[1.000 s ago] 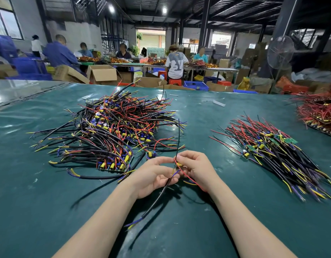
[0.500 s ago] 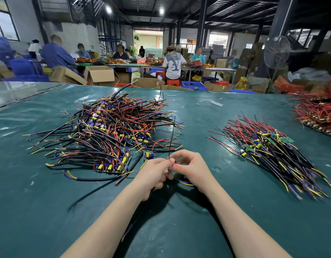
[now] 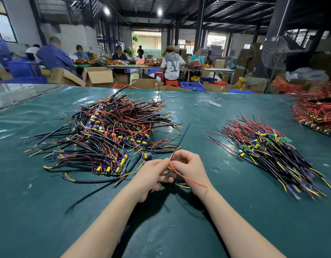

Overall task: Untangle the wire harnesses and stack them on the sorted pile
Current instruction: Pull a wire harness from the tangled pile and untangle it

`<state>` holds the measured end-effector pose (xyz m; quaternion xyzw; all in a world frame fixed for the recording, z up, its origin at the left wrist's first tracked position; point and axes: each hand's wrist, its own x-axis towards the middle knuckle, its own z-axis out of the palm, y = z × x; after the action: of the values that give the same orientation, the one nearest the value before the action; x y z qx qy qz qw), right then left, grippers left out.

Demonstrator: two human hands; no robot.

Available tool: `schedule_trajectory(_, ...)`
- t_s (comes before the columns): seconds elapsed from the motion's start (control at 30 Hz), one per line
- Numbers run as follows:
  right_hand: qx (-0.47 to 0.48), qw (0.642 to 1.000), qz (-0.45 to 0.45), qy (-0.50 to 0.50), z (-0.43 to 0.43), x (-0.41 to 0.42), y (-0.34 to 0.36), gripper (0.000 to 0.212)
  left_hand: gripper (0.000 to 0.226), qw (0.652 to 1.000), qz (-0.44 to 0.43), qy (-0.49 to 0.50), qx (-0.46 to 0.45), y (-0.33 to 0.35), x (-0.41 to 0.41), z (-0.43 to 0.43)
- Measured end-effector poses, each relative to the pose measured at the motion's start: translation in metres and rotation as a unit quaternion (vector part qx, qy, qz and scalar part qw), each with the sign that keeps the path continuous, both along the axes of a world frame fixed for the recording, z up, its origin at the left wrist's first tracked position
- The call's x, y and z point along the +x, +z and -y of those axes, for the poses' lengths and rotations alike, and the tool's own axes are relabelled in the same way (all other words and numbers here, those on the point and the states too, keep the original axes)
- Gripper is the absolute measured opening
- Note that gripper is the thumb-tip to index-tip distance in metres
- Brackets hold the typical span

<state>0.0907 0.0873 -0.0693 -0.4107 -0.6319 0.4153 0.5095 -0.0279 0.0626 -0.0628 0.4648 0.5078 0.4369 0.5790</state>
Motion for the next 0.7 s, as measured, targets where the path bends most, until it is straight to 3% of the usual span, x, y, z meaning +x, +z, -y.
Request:
schedule_trajectory(0.13,-0.003,1.0,-0.009,-0.007,0.001,-0.0027,-0.0007,0.026,0.019,0.999,-0.019,0.029,0.009,-0.0008,0.0023,-0.0006)
schedule_trajectory(0.3,0.008,0.998,0.01,-0.067,0.0003,-0.0009,-0.0006,0.033,0.019,0.992,-0.097,0.049,0.063,-0.005,0.0031,-0.0001)
schedule_trajectory(0.57,-0.1,0.99,-0.102,-0.001,0.0024,-0.0003,0.0041,0.025,0.023,0.98,-0.153,0.06,0.109,-0.0023,0.0054,0.003)
schedule_trajectory(0.7,-0.115,0.981,-0.156,-0.007,0.0022,-0.0016,0.0042,0.025,0.019,0.989,-0.117,0.026,0.089,0.0008,0.0081,0.0057)
